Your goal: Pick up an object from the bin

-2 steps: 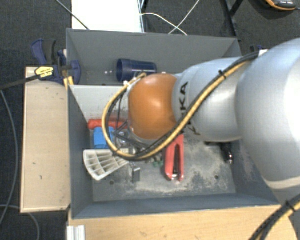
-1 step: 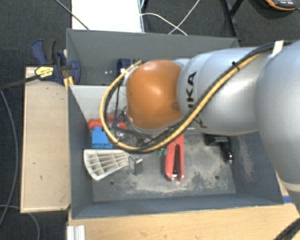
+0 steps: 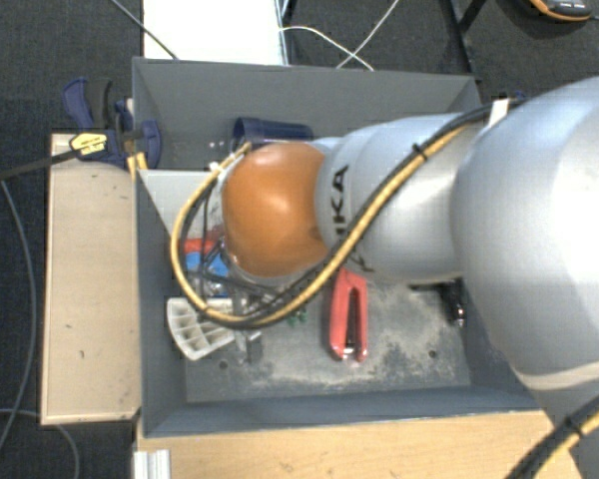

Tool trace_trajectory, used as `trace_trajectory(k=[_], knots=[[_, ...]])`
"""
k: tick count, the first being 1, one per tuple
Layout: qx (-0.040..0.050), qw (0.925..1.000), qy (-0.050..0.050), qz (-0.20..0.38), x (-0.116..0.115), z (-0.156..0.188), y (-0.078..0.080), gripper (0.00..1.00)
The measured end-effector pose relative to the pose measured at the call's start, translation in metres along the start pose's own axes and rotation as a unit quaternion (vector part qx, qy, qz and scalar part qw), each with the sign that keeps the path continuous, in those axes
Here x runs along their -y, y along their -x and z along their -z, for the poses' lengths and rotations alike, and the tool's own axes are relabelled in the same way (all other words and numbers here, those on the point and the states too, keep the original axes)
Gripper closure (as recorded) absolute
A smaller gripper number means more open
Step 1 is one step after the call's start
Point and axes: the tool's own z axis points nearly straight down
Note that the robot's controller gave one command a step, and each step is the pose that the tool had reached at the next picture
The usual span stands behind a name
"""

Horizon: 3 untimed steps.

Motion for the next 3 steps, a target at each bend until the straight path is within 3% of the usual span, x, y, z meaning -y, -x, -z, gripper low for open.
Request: trace_trajectory(k=[1, 2, 3], knots=[[0.0050, 0.9918, -0.002, 0.128, 0.0187, -0.0377, -0.0029, 0.00], [0.0109, 0.9999, 0.002, 0.001, 0.0123, -0.0334, -0.0110, 1.00], [0.0106, 0.9999, 0.001, 0.000, 0.0125, -0.0336, -0.0112, 1.00]])
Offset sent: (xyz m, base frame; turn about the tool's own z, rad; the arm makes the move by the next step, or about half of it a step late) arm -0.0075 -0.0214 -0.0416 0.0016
